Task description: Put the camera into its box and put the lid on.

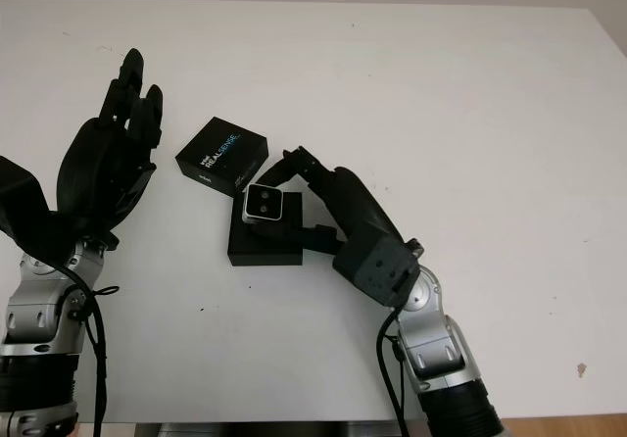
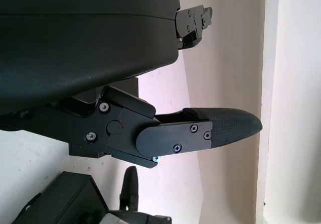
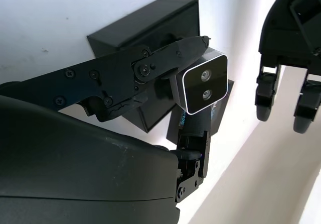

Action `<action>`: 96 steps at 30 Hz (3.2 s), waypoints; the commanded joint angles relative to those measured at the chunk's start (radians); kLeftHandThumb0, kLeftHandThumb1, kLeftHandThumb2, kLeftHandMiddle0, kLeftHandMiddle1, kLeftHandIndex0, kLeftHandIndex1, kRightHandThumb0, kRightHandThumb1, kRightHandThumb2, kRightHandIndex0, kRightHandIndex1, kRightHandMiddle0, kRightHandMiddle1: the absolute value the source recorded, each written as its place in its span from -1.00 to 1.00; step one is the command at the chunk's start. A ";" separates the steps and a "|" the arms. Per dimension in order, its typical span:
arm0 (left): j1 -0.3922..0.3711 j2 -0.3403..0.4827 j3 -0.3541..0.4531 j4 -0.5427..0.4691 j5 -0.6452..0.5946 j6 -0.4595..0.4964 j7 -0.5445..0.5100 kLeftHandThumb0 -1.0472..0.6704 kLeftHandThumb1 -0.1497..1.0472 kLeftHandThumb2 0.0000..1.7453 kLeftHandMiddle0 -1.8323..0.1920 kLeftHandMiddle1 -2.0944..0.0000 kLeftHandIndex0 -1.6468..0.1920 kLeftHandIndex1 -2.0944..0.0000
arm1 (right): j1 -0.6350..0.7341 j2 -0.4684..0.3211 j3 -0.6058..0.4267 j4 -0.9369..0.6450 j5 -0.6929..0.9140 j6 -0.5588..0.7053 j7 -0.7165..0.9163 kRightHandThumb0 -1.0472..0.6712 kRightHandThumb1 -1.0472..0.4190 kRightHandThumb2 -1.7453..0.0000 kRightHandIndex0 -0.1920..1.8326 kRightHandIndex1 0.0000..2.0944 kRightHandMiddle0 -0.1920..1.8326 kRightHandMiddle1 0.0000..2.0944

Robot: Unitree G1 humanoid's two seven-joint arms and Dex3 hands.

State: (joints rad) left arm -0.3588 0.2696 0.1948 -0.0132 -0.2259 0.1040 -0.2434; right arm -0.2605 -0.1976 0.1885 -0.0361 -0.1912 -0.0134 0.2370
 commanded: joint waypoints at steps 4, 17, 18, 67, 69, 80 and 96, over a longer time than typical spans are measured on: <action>0.009 -0.001 -0.002 -0.020 0.000 -0.005 0.000 -0.69 1.00 -0.40 1.00 1.00 1.00 1.00 | 0.018 -0.010 0.006 -0.010 -0.010 0.000 0.008 -0.30 -0.99 0.93 -0.62 -0.96 -0.54 0.69; 0.012 -0.004 -0.003 -0.026 -0.001 0.000 0.004 -0.69 1.00 -0.40 1.00 1.00 1.00 1.00 | 0.012 -0.018 0.008 0.031 -0.042 -0.003 0.005 -0.28 -0.97 0.94 -0.62 -0.95 -0.54 0.68; 0.012 -0.004 -0.003 -0.028 -0.002 0.002 0.004 -0.69 1.00 -0.40 1.00 1.00 1.00 1.00 | 0.011 -0.018 0.007 0.036 -0.042 -0.006 0.005 -0.28 -0.96 0.94 -0.62 -0.95 -0.54 0.68; 0.022 -0.006 -0.001 -0.032 0.000 -0.011 0.003 -0.68 1.00 -0.38 1.00 1.00 1.00 1.00 | 0.026 -0.034 -0.033 0.033 -0.101 -0.225 -0.154 -0.53 -0.85 0.94 -0.89 -0.94 -0.75 -0.82; 0.022 -0.006 -0.002 -0.033 0.002 -0.009 0.004 -0.68 1.00 -0.38 1.00 1.00 1.00 1.00 | 0.007 -0.015 -0.055 0.055 -0.109 -0.264 -0.220 -0.51 -0.84 0.95 -0.82 -0.91 -0.71 -0.81; 0.019 -0.009 -0.001 -0.031 0.000 -0.008 0.005 -0.69 1.00 -0.39 1.00 1.00 1.00 1.00 | -0.037 -0.030 -0.075 0.118 -0.140 -0.406 -0.279 -0.51 -0.79 0.94 -0.64 -0.83 -0.64 -0.61; 0.016 -0.009 -0.004 -0.039 0.002 -0.001 0.009 -0.69 1.00 -0.42 1.00 1.00 1.00 1.00 | -0.028 -0.146 -0.040 -0.016 -0.230 -0.283 -0.071 -0.61 -0.81 0.94 -0.52 -0.79 -0.58 -0.10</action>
State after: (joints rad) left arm -0.3468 0.2586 0.1945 -0.0289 -0.2260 0.1057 -0.2347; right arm -0.2983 -0.3289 0.1410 -0.0233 -0.4041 -0.2930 0.1654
